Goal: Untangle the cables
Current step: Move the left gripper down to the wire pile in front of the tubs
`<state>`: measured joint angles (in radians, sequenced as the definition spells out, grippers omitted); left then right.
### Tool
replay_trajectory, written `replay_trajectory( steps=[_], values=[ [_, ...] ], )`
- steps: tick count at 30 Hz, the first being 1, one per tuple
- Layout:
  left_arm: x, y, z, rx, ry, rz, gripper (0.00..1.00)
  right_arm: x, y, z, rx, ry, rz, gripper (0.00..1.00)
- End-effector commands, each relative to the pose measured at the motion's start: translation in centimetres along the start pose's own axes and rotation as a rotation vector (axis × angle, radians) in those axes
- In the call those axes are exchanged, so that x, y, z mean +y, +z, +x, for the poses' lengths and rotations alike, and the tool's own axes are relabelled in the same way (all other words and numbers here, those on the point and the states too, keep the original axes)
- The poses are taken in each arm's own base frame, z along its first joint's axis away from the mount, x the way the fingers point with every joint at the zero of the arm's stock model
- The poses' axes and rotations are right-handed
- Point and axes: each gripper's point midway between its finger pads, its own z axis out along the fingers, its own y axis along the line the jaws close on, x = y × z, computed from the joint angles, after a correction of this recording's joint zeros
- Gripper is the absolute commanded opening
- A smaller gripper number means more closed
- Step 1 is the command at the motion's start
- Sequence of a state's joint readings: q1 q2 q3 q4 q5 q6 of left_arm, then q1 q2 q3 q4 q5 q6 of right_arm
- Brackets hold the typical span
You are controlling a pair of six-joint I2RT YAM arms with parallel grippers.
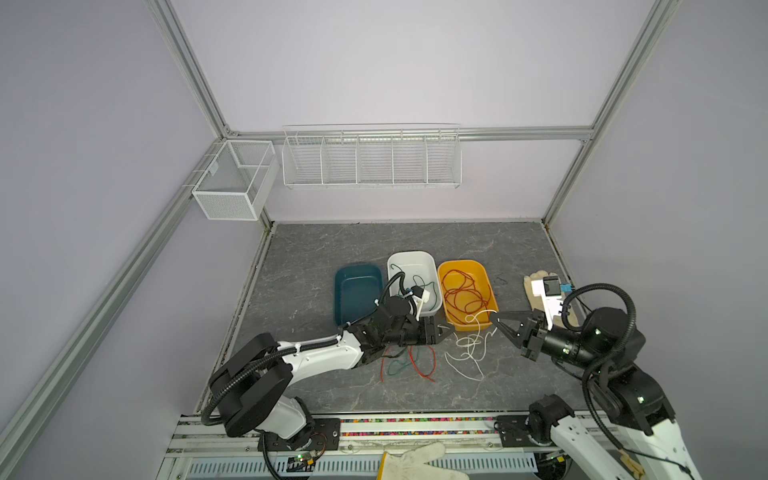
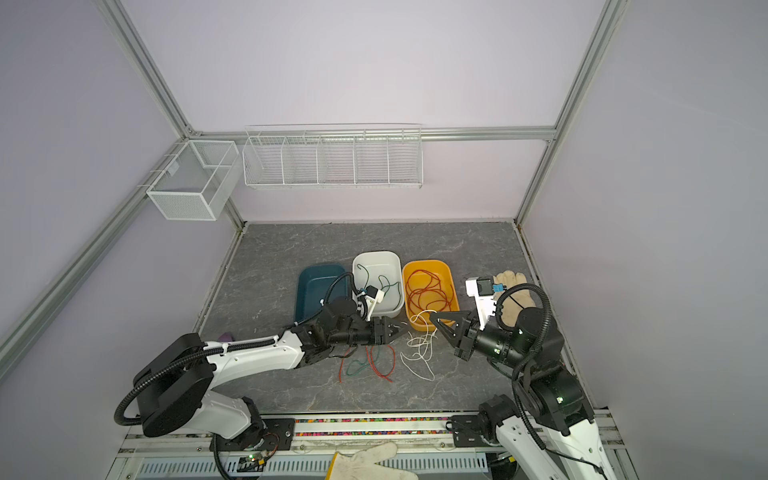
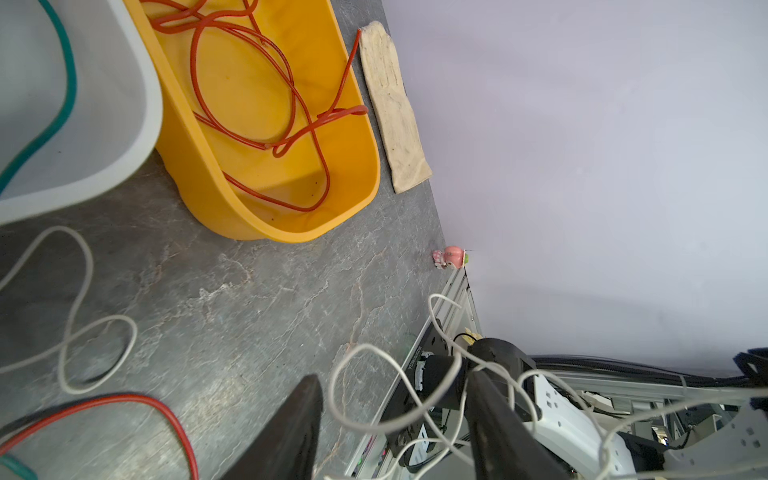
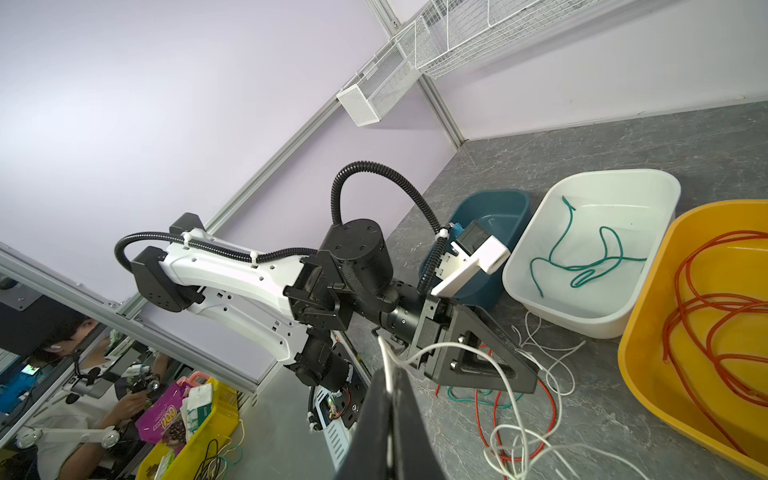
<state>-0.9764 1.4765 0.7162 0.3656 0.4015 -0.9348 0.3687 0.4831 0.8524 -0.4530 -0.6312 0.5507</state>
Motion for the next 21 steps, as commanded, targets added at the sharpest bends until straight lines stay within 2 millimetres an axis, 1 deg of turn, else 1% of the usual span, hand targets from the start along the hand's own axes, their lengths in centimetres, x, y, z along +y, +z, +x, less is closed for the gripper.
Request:
replay_trajectory(
  steps=[1, 10, 16, 21],
  values=[
    [-1.5, 0.1, -0.8, -0.015, 0.042, 0.032, 0.51, 1.1, 0.0, -0.3, -0.003, -0.010, -0.055, 0.06],
    [-2.6, -0.1, -1.2, -0.015, 0.074, 0.051, 0.29, 1.7, -0.1, -0.2, 0.002, -0.011, -0.084, 0.06],
    [-2.8, -0.3, -1.4, -0.013, 0.090, 0.041, 0.21, 1.7, -0.2, -0.3, 0.002, -0.014, -0.084, 0.06],
    [-3.0, -0.5, -1.4, -0.011, 0.100, 0.035, 0.20, 1.9, -0.2, -0.2, 0.004, -0.017, -0.091, 0.06]
  ],
)
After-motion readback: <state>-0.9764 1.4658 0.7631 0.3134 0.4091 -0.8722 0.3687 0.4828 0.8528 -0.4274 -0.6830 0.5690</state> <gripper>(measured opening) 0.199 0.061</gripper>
